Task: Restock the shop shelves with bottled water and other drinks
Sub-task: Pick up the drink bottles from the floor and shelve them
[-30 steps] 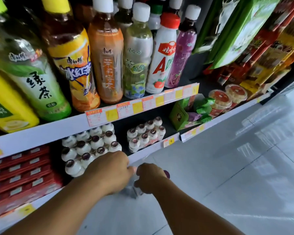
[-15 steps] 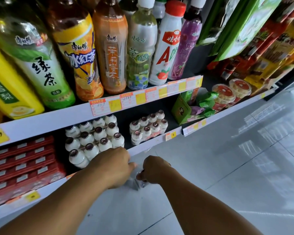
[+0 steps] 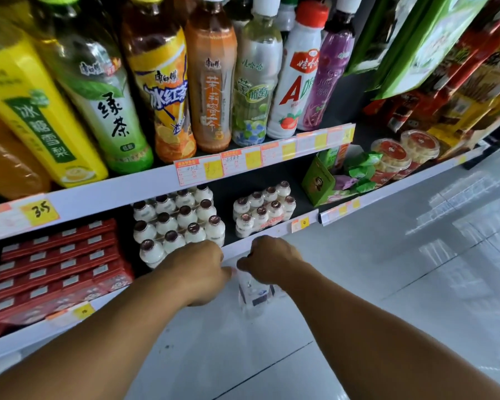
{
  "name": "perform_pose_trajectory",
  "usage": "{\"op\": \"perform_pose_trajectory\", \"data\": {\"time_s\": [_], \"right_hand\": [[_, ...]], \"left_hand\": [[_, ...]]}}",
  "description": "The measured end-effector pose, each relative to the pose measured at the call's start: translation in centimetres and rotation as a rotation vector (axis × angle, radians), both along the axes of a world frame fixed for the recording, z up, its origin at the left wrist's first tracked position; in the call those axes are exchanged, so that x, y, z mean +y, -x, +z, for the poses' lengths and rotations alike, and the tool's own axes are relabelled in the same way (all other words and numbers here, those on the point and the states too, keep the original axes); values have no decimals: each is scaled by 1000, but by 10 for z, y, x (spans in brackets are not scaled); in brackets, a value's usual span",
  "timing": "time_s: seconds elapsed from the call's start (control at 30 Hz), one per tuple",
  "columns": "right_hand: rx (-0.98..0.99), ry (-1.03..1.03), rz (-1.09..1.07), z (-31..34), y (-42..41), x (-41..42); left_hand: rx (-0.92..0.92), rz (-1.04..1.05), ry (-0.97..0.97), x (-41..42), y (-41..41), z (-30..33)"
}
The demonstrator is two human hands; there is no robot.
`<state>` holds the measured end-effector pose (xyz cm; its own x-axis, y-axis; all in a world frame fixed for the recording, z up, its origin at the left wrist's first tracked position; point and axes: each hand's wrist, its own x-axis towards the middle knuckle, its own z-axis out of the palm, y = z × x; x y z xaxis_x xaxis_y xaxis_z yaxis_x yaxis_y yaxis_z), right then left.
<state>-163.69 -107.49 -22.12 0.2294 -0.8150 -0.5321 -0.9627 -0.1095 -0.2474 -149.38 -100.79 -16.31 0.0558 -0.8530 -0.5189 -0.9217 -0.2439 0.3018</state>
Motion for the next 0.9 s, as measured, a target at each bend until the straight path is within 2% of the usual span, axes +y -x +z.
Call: {"op": "perform_pose_trajectory", "data": {"time_s": [0.17, 0.4, 0.5, 0.6, 0.73, 0.9], "right_hand": [[-49, 92, 102, 97, -15, -27], [-188, 337, 176, 269, -32, -22], [-215, 433, 229, 327, -34, -13], [-271, 492, 197, 365, -35, -9], [-469, 540, 19, 394, -37, -6], [-839, 611, -46, 415, -33, 13]], "left_hand": [[121, 74, 14, 0, -7, 45], [441, 100, 112, -6, -18, 150], [403, 126, 189, -11, -26, 181], [441, 145, 263, -12, -30, 210], [549, 173, 342, -4, -33, 242], [765, 213, 421, 5, -36, 280]]}}
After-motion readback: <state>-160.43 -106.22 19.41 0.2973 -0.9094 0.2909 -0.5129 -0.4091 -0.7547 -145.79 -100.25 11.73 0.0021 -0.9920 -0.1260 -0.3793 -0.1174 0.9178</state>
